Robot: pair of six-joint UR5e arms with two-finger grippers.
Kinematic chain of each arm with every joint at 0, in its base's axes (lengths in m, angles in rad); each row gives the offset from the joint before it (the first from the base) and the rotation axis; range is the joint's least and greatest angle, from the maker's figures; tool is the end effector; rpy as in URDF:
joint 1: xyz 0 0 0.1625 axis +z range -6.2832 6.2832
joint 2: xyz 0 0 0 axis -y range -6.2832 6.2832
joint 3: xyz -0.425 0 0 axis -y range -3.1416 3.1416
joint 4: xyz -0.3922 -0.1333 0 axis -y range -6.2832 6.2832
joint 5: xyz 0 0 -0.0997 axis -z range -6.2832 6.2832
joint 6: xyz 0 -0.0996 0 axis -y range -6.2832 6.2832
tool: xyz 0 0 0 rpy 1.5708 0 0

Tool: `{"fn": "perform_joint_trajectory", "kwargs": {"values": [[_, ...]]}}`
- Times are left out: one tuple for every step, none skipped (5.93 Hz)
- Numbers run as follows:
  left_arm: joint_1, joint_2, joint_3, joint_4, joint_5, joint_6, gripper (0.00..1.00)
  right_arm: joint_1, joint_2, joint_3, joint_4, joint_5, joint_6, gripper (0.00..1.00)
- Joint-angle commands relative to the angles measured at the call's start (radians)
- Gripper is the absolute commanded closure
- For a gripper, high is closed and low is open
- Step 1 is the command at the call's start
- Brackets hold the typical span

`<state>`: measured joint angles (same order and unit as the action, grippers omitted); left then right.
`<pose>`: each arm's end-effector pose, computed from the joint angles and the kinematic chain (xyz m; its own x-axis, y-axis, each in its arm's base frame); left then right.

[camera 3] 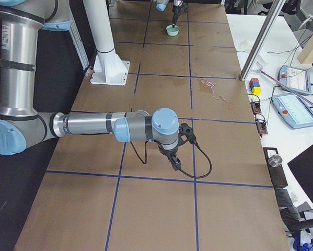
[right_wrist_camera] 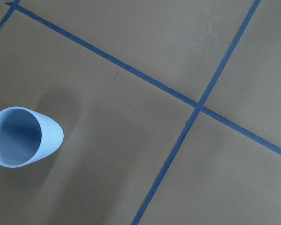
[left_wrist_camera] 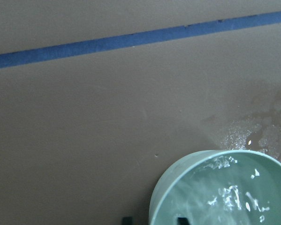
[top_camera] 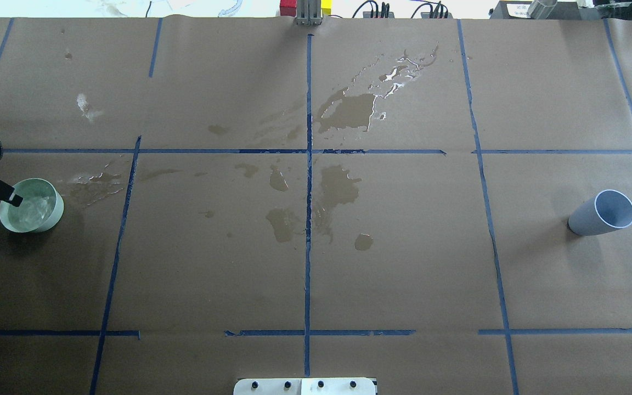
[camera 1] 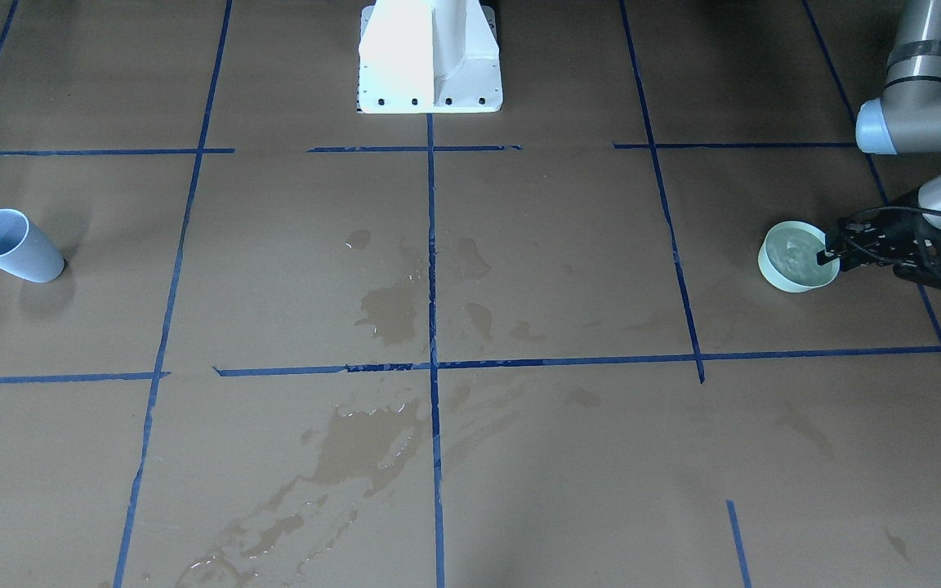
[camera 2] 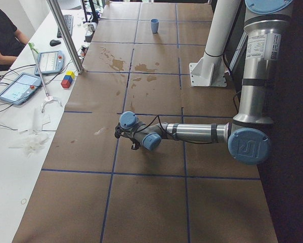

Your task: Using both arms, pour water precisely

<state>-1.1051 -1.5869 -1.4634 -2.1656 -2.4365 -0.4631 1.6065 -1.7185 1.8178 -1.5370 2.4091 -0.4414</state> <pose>0.1803 -0.4867 0.6316 0.5462 0.2045 -0.8123 -0.1669 0.9769 0.1337 0.0747 -0.4330 0.5968 0.6225 -0.4907 0.6096 0.2550 0.8637 0.4348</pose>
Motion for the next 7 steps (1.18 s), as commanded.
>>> {"fn": "perform_joint_trajectory", "kwargs": {"values": [[-0.048,0.062,-0.114,0.007,0.01,0.0,0.0,-0.009,0.002,0.008,0.0,-0.001,0.001,0.0],[-0.2,0.083,-0.167,0.018,0.002,0.009,0.0,-0.02,0.0,0.008,-0.002,-0.001,0.001,0.0],[-0.253,0.157,-0.202,0.021,-0.001,0.064,0.0,-0.013,-0.012,0.008,-0.002,-0.002,0.018,0.0],[-0.333,0.198,-0.209,0.042,0.005,0.175,0.0,-0.007,-0.018,0.009,0.001,-0.037,0.018,0.0],[-0.407,0.208,-0.221,0.153,0.016,0.32,0.0,-0.007,-0.027,0.005,0.0,-0.044,0.019,0.0],[-0.447,0.206,-0.277,0.328,0.077,0.451,0.0,-0.007,-0.048,0.008,0.002,-0.042,0.02,0.0],[-0.503,0.2,-0.363,0.578,0.135,0.616,0.0,-0.008,-0.046,0.003,0.002,-0.042,0.018,0.0]]}}
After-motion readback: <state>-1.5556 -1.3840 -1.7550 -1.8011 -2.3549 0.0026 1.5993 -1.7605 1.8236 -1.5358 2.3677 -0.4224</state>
